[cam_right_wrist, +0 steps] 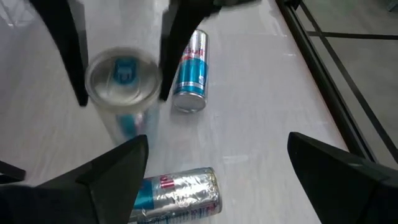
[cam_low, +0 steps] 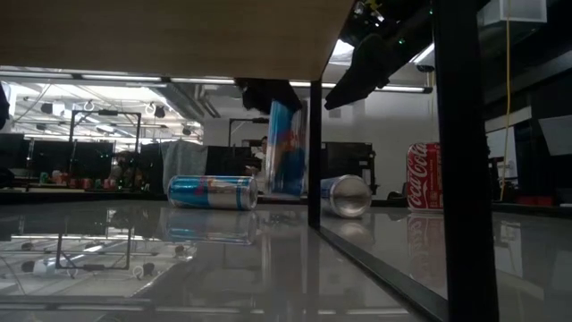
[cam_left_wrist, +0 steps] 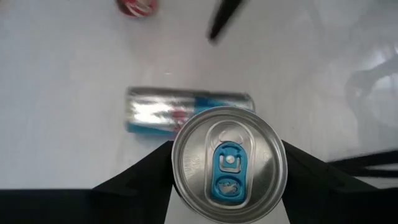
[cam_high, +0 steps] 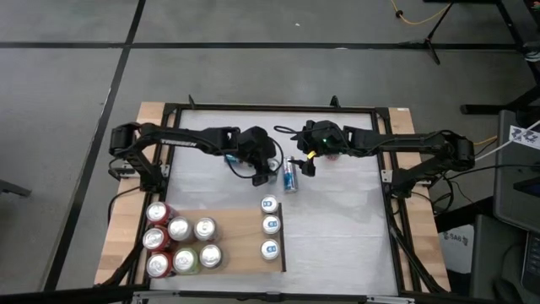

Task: Place canned beverage on shelf
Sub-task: Put the blue soda can on the shelf

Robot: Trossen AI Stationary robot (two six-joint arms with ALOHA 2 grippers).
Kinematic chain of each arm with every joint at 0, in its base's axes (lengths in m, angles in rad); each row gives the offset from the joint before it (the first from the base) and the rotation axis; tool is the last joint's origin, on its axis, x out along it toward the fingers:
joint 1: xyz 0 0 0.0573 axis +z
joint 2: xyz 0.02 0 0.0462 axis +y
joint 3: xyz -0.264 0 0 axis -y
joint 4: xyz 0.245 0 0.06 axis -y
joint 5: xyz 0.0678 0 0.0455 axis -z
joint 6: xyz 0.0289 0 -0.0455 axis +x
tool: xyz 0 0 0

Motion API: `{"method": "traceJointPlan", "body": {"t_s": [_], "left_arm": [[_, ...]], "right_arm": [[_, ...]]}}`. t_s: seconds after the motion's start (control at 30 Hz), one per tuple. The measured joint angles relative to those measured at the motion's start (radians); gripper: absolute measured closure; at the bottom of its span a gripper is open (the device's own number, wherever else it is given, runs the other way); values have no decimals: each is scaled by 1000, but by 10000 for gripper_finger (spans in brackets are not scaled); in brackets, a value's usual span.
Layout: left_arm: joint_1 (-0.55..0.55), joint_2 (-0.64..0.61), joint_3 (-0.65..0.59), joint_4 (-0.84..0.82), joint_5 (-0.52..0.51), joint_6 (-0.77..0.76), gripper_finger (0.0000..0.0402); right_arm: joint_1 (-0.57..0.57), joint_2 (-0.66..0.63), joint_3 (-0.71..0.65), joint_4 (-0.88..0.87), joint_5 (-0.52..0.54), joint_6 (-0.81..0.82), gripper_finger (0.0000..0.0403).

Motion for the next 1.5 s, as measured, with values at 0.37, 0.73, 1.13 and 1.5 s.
{"method": "traceJointPlan", "body": {"t_s": [0.37,0.73,1.13,1.5], "left_arm": [[1,-16,349,-413,-110,4,181],[-11,-16,701,-745,-135,-41,181],[-251,-48,832,-945,-303,-314,181],[-562,-66,831,-1001,-511,-597,182]], "right_arm": [[0,0,0,2,8,0,26],[0,0,0,2,8,0,26],[-1,0,0,2,8,0,26],[-1,0,0,8,8,0,26]]}}
